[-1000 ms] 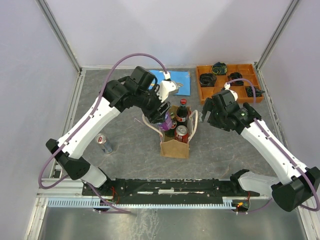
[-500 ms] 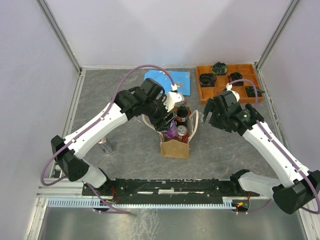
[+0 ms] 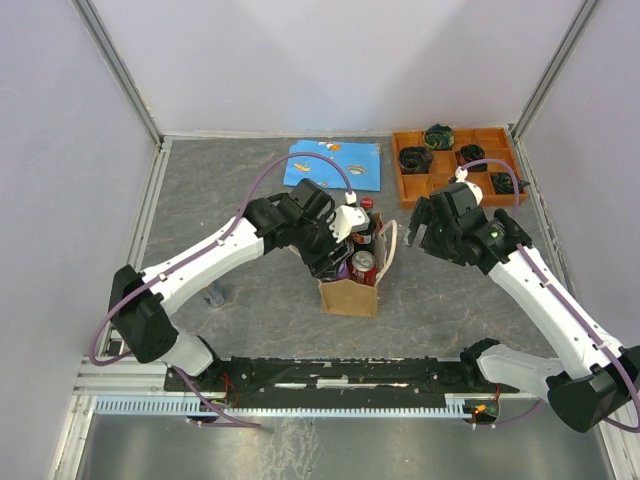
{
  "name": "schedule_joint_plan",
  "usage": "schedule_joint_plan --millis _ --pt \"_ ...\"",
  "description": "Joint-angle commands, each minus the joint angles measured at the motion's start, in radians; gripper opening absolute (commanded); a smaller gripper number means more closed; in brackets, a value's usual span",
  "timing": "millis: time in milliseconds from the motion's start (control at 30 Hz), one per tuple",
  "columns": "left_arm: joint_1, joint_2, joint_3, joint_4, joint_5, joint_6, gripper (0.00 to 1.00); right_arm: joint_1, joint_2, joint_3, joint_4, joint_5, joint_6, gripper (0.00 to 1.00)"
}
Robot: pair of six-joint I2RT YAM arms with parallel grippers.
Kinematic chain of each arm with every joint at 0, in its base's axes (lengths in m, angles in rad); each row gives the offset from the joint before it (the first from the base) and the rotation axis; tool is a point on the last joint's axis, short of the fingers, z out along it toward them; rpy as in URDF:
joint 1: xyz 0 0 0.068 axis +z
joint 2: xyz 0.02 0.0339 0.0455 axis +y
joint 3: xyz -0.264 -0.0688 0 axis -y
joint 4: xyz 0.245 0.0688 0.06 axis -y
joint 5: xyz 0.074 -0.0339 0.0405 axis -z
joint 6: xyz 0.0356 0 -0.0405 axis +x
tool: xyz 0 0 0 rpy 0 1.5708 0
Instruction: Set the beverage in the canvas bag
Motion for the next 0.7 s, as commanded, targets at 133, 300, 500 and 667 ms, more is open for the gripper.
schedule_joint_plan --millis 133,300,500,667 --pt "-0.023 -0.017 -0.037 0.145 -0.011 0.011 0.03 -0.006 -0.03 0.005 -0.013 0.036 0.0 0.99" --pt "-0.025 0.0 -0.082 0.185 -0.031 0.014 0.03 -0.007 -0.039 0.006 -0.021 0.044 -0.002 0.99" --pt "-0.027 0.034 -0.098 0.206 -0.039 0.008 0.03 -0.01 -0.039 0.008 -0.023 0.045 -0.005 0.99" --pt "-0.028 0.073 -0.103 0.213 -0.045 0.007 0.03 -0.012 -0.038 0.01 -0.026 0.046 -0.008 0.99"
